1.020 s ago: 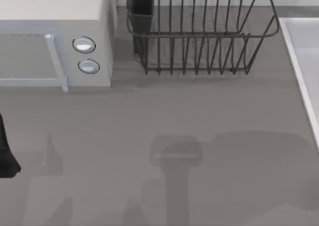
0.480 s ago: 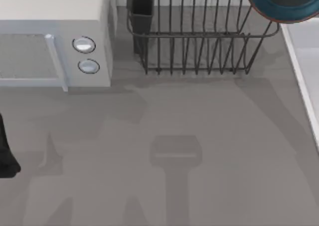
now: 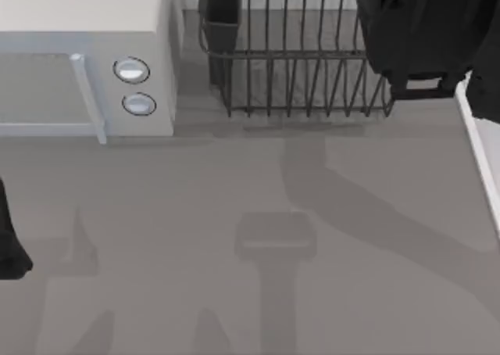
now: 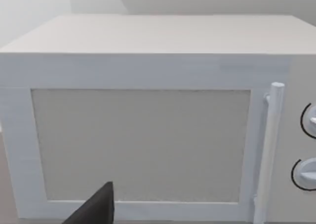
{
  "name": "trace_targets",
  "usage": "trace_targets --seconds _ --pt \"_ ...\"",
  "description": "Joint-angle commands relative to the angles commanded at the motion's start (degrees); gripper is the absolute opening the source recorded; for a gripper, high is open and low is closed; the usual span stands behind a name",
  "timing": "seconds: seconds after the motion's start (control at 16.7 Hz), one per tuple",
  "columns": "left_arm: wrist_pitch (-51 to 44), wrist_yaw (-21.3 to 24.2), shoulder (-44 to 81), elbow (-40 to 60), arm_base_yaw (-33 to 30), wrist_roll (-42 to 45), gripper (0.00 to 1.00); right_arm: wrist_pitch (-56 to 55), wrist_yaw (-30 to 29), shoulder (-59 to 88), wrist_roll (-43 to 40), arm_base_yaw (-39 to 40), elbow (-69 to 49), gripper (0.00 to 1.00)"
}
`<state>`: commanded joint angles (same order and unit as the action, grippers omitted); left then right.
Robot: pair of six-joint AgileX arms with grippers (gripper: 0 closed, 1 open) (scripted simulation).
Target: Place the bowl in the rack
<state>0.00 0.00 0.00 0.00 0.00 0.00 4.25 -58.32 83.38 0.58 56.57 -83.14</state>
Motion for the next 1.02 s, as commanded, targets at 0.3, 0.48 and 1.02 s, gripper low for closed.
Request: trace_targets --seconds 0.3,0.48,1.02 --pt "0.00 0.00 0.00 0.00 0.00 0.00 1.00 -2.90 -2.49 -0.81 1.23 2.89 0.78 0.00" --pt "0.00 0.00 0.00 0.00 0.00 0.00 1.00 -2.90 -2.17 -0.43 1.29 2.61 0.57 0.00" --pt "0.00 0.00 0.00 0.00 0.00 0.00 1.00 -28.38 10.46 20.57 1.13 -10.22 3.15 0.00"
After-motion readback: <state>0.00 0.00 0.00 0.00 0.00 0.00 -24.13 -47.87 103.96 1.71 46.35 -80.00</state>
